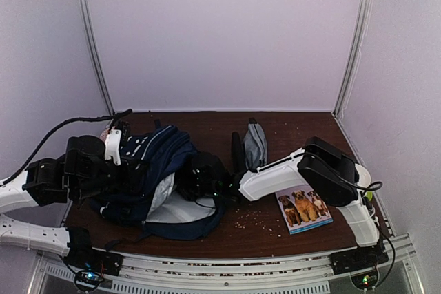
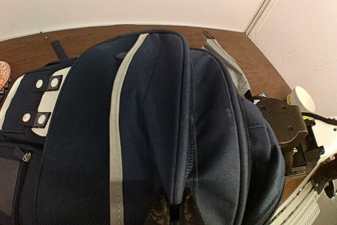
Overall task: Pack the student bag
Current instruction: Place the book in the student bag.
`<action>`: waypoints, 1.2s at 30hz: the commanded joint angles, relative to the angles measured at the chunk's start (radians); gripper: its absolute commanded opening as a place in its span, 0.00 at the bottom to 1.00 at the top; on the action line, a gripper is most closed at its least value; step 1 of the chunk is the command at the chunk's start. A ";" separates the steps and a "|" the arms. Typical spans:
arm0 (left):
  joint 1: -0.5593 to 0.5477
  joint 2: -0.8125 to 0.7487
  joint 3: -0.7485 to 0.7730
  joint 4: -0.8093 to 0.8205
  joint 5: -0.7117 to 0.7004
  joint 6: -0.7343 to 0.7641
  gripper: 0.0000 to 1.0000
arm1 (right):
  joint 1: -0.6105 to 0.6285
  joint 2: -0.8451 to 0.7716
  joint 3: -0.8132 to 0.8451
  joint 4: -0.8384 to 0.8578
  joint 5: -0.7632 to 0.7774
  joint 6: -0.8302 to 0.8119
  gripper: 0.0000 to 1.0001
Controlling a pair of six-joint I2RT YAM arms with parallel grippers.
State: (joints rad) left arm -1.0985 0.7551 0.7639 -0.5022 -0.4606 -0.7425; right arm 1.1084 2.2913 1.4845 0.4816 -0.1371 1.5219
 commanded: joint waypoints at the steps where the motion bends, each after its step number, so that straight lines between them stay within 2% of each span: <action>1: -0.003 -0.049 0.040 0.264 -0.036 -0.015 0.00 | -0.005 -0.026 -0.036 -0.088 -0.039 -0.063 0.62; 8: -0.004 -0.047 0.063 0.206 -0.106 -0.025 0.00 | -0.005 -0.137 -0.094 -0.144 -0.036 -0.117 0.73; 12: -0.003 -0.056 0.056 0.195 -0.126 -0.029 0.00 | -0.005 -0.209 -0.105 -0.253 -0.022 -0.182 0.76; 15: -0.003 -0.059 0.051 0.191 -0.131 -0.032 0.00 | -0.005 -0.252 -0.152 -0.267 -0.014 -0.196 0.75; 18: -0.003 -0.058 0.043 0.198 -0.129 -0.038 0.00 | -0.005 -0.267 -0.194 -0.245 -0.022 -0.194 0.70; 22: -0.003 -0.047 0.038 0.215 -0.111 -0.038 0.00 | -0.007 -0.241 -0.192 -0.245 -0.026 -0.179 0.56; 25: -0.003 -0.038 0.040 0.215 -0.100 -0.038 0.00 | -0.011 -0.209 -0.177 -0.229 -0.024 -0.158 0.49; 29: -0.003 -0.041 0.035 0.217 -0.092 -0.038 0.00 | -0.013 -0.165 -0.123 -0.218 -0.016 -0.138 0.43; 36: -0.003 -0.042 0.041 0.212 -0.069 -0.027 0.00 | -0.013 -0.052 0.055 -0.300 -0.040 -0.143 0.30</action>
State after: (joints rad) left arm -1.0988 0.7406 0.7635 -0.5026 -0.5152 -0.7700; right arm 1.1027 2.1899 1.4593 0.2195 -0.1711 1.3758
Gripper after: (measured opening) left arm 0.067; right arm 0.327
